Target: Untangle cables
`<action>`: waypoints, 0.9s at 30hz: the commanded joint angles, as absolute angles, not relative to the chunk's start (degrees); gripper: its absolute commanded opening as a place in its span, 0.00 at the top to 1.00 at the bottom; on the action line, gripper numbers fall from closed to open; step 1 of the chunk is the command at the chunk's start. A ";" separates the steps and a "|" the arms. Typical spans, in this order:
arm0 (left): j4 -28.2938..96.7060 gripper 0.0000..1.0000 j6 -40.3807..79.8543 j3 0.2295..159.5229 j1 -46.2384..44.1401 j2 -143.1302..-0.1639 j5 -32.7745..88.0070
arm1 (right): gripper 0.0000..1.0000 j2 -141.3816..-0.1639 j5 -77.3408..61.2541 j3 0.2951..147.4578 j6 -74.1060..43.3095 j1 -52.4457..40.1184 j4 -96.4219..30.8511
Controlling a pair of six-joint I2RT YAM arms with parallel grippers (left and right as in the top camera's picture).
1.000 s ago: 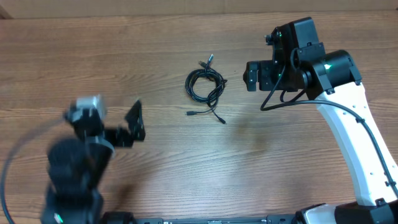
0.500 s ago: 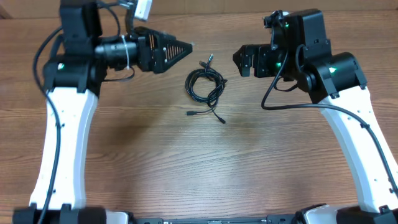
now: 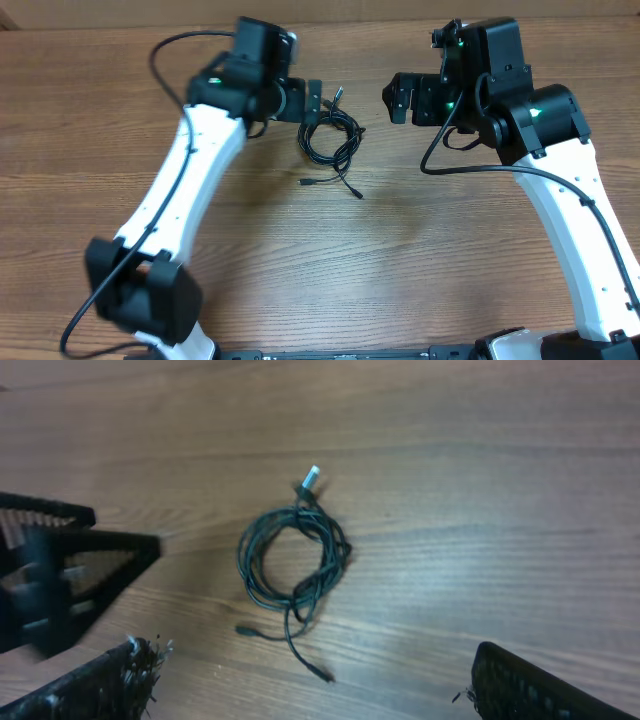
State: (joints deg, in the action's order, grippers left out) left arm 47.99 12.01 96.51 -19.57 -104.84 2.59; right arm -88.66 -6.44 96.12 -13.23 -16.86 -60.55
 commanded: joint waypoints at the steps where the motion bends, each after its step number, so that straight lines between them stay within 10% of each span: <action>1: 47.13 0.00 11.51 97.97 -21.43 -110.41 -5.91 | 0.00 -87.90 -4.56 97.51 -13.47 -16.64 -61.73; 7: 45.39 0.00 11.55 98.00 -22.17 -118.54 -0.16 | 0.00 -87.90 -1.02 97.51 -13.28 -16.64 -64.23; 15: 31.59 0.00 8.71 98.21 -22.02 -119.13 39.72 | 0.00 -87.88 -2.98 97.51 -14.22 -14.90 -63.64; 27: 33.36 0.04 7.60 98.08 -26.65 -123.50 21.45 | 0.00 -87.88 -9.56 97.51 -13.23 -6.22 -65.67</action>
